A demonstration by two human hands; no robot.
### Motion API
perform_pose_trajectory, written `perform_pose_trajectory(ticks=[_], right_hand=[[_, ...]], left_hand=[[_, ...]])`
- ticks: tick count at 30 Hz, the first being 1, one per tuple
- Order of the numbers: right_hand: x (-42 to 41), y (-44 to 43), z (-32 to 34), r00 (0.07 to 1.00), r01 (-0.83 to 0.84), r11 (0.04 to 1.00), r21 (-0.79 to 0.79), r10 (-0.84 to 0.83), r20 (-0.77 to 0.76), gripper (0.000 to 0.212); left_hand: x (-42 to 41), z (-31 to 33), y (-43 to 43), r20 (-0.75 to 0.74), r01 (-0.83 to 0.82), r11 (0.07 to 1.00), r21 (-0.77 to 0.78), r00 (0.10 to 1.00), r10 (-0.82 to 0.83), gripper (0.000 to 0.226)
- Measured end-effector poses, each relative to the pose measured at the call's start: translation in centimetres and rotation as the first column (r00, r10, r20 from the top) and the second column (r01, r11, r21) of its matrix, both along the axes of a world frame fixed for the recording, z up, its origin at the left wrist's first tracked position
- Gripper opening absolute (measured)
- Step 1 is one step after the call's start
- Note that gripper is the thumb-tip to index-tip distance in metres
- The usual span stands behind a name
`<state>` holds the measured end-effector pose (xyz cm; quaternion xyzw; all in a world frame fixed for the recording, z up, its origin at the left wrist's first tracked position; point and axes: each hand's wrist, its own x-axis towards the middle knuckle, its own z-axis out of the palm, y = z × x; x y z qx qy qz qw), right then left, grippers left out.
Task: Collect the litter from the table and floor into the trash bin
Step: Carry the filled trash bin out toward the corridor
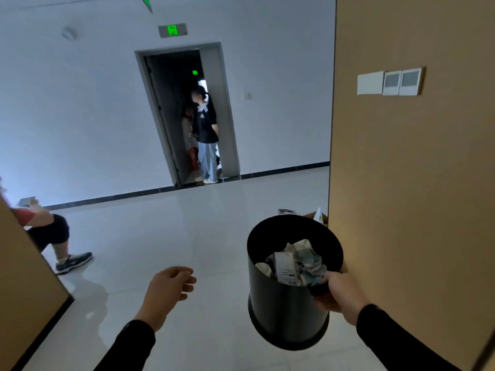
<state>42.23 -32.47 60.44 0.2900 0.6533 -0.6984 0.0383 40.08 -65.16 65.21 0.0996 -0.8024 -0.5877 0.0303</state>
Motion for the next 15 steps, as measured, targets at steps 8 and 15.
perform_pose_trajectory(ticks=[8, 15], right_hand=[[-12.1, -1.6, -2.8, 0.962, 0.27, 0.963, -0.021, -0.269, 0.036, 0.02], [-14.8, 2.3, -5.3, 0.846, 0.527, 0.85, -0.013, -0.522, 0.111, 0.026]], left_hand=[[-22.6, -1.6, 1.1, 0.088, 0.311, 0.95, -0.039, 0.948, -0.306, 0.016], [-35.0, -2.6, 11.5, 0.153, 0.625, 0.78, -0.041, 0.775, -0.613, 0.014]])
